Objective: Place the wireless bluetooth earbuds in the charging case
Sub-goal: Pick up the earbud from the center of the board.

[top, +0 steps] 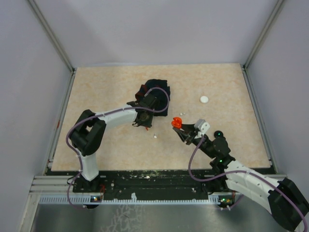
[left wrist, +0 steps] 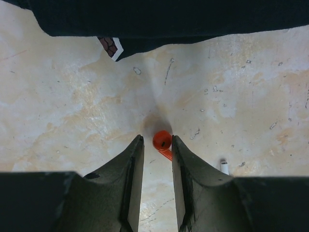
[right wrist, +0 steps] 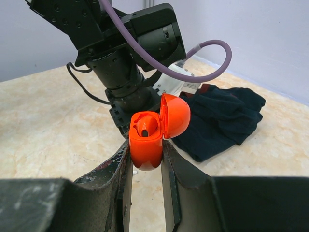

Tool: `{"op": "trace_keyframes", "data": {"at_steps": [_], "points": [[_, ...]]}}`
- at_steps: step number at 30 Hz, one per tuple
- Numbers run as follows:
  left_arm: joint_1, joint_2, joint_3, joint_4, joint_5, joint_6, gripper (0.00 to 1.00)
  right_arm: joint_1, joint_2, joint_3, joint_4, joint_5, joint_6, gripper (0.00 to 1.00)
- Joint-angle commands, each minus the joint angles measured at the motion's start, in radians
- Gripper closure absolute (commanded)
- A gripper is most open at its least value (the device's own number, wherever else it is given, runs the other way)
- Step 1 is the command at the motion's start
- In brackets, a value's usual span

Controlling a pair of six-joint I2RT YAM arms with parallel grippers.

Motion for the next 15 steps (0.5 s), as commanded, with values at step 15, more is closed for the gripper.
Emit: {"op": "trace_keyframes", "data": {"at_steps": [15], "points": [[-0.005, 0.044, 0.019, -0.018, 0.017, 0.027, 0.71, -0.002, -0.011, 0.020, 0.049, -0.004, -0.003, 1.00]]}}
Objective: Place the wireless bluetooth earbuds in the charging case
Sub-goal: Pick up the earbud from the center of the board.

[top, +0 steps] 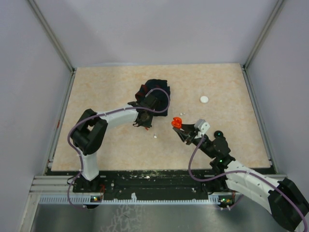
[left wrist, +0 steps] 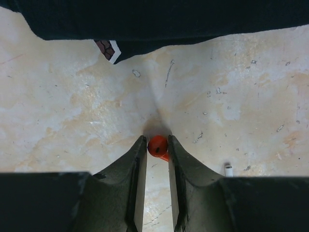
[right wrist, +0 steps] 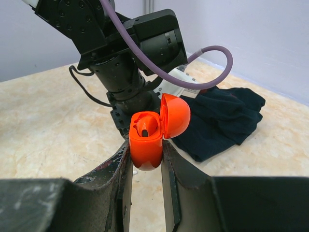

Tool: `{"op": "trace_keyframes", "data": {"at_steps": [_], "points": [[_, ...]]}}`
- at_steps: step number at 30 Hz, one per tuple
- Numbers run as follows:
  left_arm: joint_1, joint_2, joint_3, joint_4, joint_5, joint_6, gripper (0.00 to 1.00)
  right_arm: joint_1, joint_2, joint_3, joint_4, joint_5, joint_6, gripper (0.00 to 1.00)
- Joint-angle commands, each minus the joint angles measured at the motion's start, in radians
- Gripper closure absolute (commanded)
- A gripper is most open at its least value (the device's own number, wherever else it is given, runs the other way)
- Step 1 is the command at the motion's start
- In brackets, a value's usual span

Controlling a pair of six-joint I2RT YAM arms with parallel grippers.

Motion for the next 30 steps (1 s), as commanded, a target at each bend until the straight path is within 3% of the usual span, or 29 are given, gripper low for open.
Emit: {"op": "trace_keyframes", "data": {"at_steps": [1, 16, 30], "points": [[-0.005, 0.022, 0.012, -0.023, 0.018, 0.007, 0.71, -0.001, -0.011, 0.020, 0.051, -0.005, -0.003, 1.00], [-0.004, -0.009, 0.013, -0.066, 0.003, -0.001, 0.66, -0.002, -0.011, 0.020, 0.057, -0.010, -0.002, 1.00], [-0.004, -0.006, 0.011, -0.048, 0.001, 0.004, 0.78, -0.002, -0.011, 0.024, 0.051, -0.010, -0.003, 1.00]]}}
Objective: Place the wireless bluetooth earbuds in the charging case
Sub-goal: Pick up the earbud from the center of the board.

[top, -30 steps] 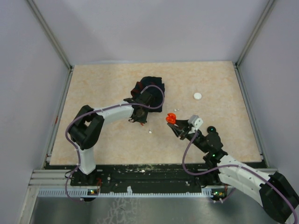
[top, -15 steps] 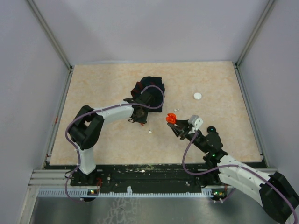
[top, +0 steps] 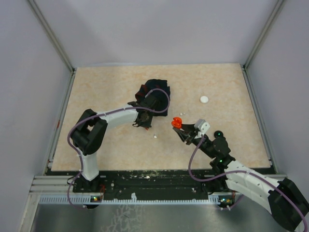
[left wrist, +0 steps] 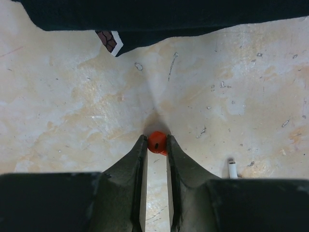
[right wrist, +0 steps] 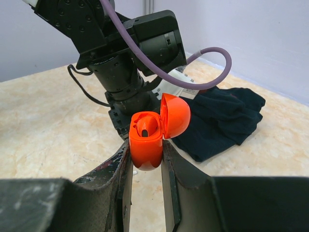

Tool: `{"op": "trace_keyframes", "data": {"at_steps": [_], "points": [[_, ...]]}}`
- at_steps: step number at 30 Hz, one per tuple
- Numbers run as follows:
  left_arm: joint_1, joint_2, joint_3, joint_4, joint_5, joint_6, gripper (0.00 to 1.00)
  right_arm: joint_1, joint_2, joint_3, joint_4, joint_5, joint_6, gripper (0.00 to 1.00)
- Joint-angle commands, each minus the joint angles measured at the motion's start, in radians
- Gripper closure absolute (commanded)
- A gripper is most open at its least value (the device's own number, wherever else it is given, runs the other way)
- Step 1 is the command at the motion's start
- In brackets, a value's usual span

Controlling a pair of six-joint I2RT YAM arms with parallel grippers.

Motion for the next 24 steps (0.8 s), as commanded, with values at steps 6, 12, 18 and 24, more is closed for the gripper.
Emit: {"op": "trace_keyframes", "data": {"at_steps": [6, 12, 18, 24], "points": [[-0.006, -0.074, 0.008, -0.022, -0.029, 0.033, 0.83, -0.002, 0.006, 0.031, 0.056, -0.012, -0.009, 1.00], [-0.021, -0.178, 0.015, -0.031, -0.084, 0.065, 0.84, -0.001, 0.037, 0.048, 0.066, -0.030, -0.019, 1.00], [-0.095, -0.286, 0.047, -0.032, -0.228, 0.132, 0.84, -0.002, 0.071, 0.066, 0.088, -0.039, -0.028, 1.00], [-0.218, -0.391, 0.057, 0.040, -0.405, 0.237, 0.83, -0.002, 0.112, 0.092, 0.121, -0.050, -0.037, 1.00]]}}
